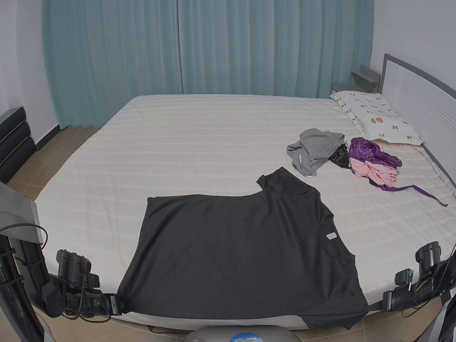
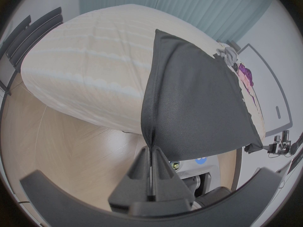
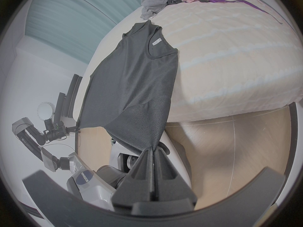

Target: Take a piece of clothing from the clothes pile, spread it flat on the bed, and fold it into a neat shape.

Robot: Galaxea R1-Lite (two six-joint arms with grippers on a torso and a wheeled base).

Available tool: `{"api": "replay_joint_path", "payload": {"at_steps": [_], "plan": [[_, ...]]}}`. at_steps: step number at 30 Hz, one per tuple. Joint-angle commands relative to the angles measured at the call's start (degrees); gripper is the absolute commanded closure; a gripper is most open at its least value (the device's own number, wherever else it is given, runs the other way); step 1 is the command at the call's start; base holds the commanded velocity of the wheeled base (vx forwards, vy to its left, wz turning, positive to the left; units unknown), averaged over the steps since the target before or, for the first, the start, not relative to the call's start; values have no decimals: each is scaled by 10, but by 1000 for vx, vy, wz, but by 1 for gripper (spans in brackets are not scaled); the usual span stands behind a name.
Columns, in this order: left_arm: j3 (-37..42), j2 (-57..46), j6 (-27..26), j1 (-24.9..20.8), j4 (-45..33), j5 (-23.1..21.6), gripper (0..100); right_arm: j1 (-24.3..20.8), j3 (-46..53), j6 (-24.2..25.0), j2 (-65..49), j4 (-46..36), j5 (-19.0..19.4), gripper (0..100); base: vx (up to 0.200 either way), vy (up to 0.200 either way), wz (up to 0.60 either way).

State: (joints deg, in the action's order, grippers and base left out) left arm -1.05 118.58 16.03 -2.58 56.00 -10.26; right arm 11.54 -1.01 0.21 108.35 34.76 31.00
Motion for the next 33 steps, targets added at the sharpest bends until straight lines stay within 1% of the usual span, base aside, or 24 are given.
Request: {"api": "replay_joint_path", "payload": {"at_steps": [1, 8, 15, 17, 19, 20, 22, 23, 24, 27, 30, 32, 33], "plan": [[9, -10, -11, -1, -13, 1, 100, 1, 10, -1, -14, -8, -1, 100, 0, 0, 0], [9, -17, -32, -1, -48, 2, 100, 2, 10, -6, -16, -28, -2, 100, 0, 0, 0], [-4, -27, -27, 0, -49, 3, 100, 2, 8, -8, -15, -16, -1, 100, 0, 0, 0], [-23, -40, -10, 4, -49, 4, 100, 2, 3, -1, -15, 10, -1, 100, 0, 0, 0], [-48, -60, 41, 4, -50, 6, 100, 1, -2, 12, -12, 47, -2, 100, 0, 0, 0], [-57, -70, 63, 3, -52, 6, 100, -2, -4, 25, -13, 63, -2, 100, 0, 0, 0], [-70, -83, 88, 3, -52, 7, 100, -6, -12, 54, -15, 89, -2, 100, 0, 0, 0], [-70, -83, 88, 3, -52, 7, 100, -6, -12, 54, -15, 89, -2, 100, 0, 0, 0], [-79, -94, 101, 4, -52, 9, 100, -13, -22, 81, -13, 117, -4, 100, 0, 0, 0], [-95, -104, 121, 4, -52, 18, 100, -27, -41, 103, -8, 135, -16, 100, 0, 0, 0], [-117, -108, 149, 4, -50, 38, 100, -42, -58, 113, -9, 135, -25, 100, 0, 0, 0], [-119, -109, 151, 4, -50, 39, 100, -44, -59, 114, -9, 135, -25, 100, 0, 0, 0], [-121, -121, 155, 3, -52, 43, 100, -53, -66, 117, -14, 135, -31, 100, 0, 0, 0]]}}
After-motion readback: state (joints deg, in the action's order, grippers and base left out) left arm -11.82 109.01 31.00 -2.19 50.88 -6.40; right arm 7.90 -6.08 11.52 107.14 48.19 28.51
